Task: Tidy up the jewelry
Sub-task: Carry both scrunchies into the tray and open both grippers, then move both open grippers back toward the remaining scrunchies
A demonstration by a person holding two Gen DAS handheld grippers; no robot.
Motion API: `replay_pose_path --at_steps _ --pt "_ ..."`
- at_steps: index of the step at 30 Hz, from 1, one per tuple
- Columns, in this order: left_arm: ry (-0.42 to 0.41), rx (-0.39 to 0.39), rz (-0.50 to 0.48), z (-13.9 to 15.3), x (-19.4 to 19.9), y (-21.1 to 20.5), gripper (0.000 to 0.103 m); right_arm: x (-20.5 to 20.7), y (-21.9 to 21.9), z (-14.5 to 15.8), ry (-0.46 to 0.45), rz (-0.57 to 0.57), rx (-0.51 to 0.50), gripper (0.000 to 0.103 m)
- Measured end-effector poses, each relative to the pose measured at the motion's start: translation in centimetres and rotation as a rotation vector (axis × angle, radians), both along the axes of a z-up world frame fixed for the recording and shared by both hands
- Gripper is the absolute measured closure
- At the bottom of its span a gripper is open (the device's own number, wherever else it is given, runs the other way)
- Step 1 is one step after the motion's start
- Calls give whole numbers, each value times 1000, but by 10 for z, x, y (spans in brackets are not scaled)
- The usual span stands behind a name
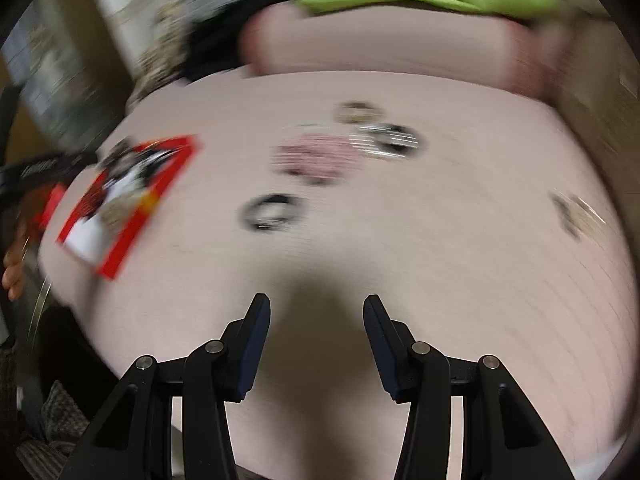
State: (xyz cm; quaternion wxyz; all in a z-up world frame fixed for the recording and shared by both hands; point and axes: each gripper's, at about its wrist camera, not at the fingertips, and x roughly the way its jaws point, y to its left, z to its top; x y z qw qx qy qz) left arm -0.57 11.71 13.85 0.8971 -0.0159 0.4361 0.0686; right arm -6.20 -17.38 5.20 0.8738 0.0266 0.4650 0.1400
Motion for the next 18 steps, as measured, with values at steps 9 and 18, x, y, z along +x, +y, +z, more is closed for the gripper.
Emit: replay_pose_path --at_steps 9,18 --pt "46 34 -166 -6 -7 -89 54 -38 -128 5 -29 -298 -28 49" --pt "95 43 -180 -16 -8 -103 51 -37 -116 -10 -7 -276 12 47"
